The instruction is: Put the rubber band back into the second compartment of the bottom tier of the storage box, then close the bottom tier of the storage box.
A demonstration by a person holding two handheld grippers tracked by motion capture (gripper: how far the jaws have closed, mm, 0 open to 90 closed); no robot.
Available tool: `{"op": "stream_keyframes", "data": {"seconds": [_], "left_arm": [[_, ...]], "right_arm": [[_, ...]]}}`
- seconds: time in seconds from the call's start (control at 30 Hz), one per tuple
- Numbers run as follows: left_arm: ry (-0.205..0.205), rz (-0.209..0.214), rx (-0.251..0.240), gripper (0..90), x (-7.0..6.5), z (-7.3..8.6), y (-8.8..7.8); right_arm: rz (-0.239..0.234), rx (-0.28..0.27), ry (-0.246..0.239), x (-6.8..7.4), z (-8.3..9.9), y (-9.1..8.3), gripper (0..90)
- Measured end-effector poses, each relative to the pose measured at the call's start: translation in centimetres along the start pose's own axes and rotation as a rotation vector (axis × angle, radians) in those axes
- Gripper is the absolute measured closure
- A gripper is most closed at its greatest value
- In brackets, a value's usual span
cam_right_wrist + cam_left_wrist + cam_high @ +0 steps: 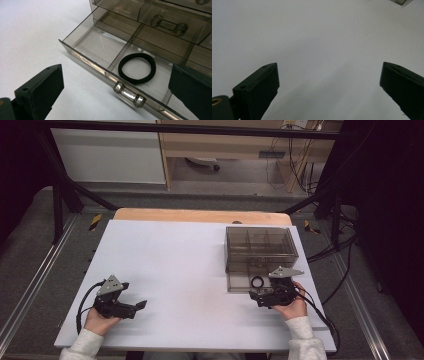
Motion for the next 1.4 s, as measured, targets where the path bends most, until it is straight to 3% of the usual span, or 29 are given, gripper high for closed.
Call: {"op": "stream_keyframes", "data": {"seconds": [0.2,0.93,1.4], "left_arm": [[0.001,0.000,-0.001,2.4,0.0,0.0,0.0],[0.004,0.001,0.000,2.4,-0.1,-0.1,0.0],[0.004,-0.003,0.003,2.4,-0.1,0.0,0.0]], "right_arm": [[-0.010,-0.022,0.016,-0.1,0.5,-0.6,0.6],[-0.028,-0.019,0.021,-0.2,1.3,-1.7,2.7],[-0.039,-0.022,0.041,-0.4,1.6,-2.3,12.0]]}}
Point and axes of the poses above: each handheld gripper's, and its own axes: y roughly forward along the jaws, z roughly out of its underside, x roughly to its left, the point moved 7 cm from there along y, roughly forward along the jaws, and after that the axes turned 15 degrees about -z, right-handed, at the moved point
